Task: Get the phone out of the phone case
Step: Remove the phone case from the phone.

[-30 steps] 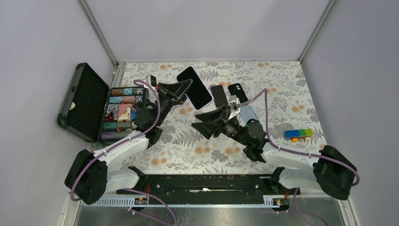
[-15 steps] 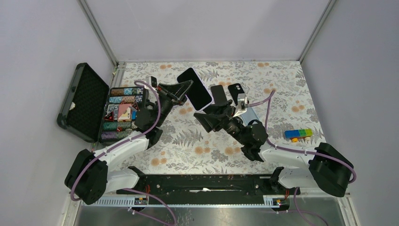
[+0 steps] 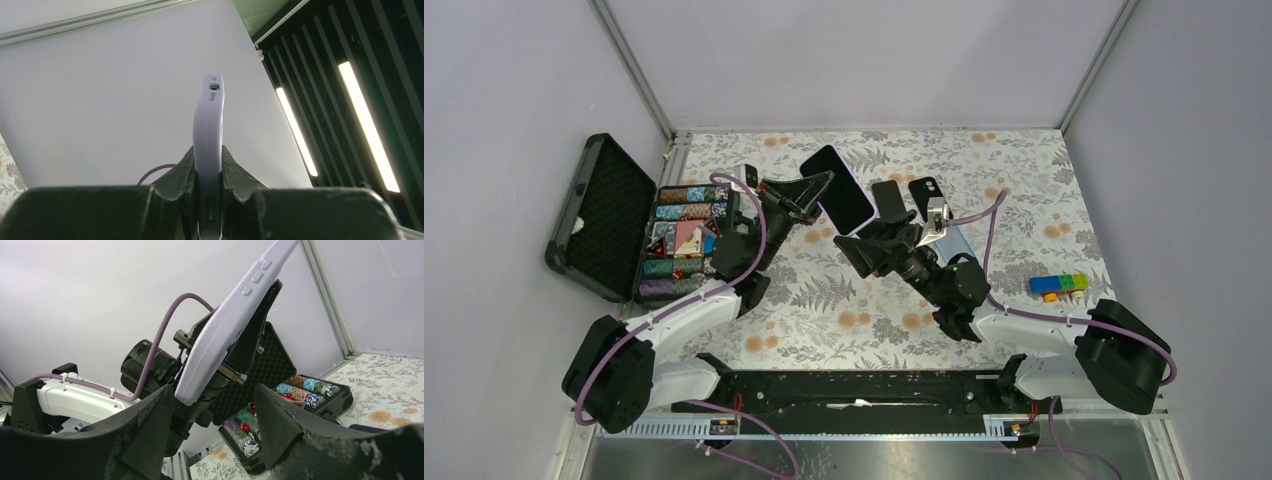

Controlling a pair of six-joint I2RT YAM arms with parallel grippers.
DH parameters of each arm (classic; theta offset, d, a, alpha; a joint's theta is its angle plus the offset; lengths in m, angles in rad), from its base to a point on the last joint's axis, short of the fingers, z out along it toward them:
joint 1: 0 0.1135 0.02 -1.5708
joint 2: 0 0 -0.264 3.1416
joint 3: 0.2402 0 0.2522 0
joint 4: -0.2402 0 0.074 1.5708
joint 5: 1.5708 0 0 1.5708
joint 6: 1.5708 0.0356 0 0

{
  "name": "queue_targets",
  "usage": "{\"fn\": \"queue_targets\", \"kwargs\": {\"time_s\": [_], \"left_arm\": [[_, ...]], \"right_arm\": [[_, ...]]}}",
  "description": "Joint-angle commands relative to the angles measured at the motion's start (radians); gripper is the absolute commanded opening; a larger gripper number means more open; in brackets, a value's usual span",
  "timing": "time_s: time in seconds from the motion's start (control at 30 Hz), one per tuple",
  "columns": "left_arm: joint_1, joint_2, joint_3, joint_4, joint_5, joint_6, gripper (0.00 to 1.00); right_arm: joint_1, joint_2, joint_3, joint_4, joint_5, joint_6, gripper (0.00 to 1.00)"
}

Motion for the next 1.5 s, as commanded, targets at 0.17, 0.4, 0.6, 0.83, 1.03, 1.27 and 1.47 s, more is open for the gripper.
{"fn": "queue_targets", "kwargs": {"time_s": [0.17,0.4,0.6,0.83,1.03,1.27,1.47], "left_arm": [[-0.006,-0.012,0.008,0.132,0.0,-0.027,0.0],[-0.006,-0.007,0.008,0.13,0.005,-0.077,0.0],[-0.006,-0.009,0.009,0.116,0.029,-0.15,0.0],[-0.016,-0.104,-0.018,-0.068,0.015,-0.187,0.0],[-0.016,-0.152,-0.028,-0.11,0.001,-0.192,0.0],[-0.016,-0.149,-0.024,-0.063,0.008,-0.221,0.0],[-0.016,-0.154,-0.028,-0.031,0.018,-0.251,0.0]], "right_arm": [[0.002,-0.005,0.061,0.057,-0.017,-0.012,0.52],[0.003,-0.014,0.063,-0.061,0.058,-0.04,0.29],[0.002,-0.034,0.076,-0.289,0.14,-0.184,0.16],[0.002,0.018,0.055,-0.391,0.267,-0.3,0.13],[0.001,0.086,0.028,-0.371,0.313,-0.334,0.12],[-0.035,0.132,-0.04,-0.25,0.234,-0.282,0.1],[-0.119,0.159,-0.097,-0.116,0.059,-0.175,0.09]]}}
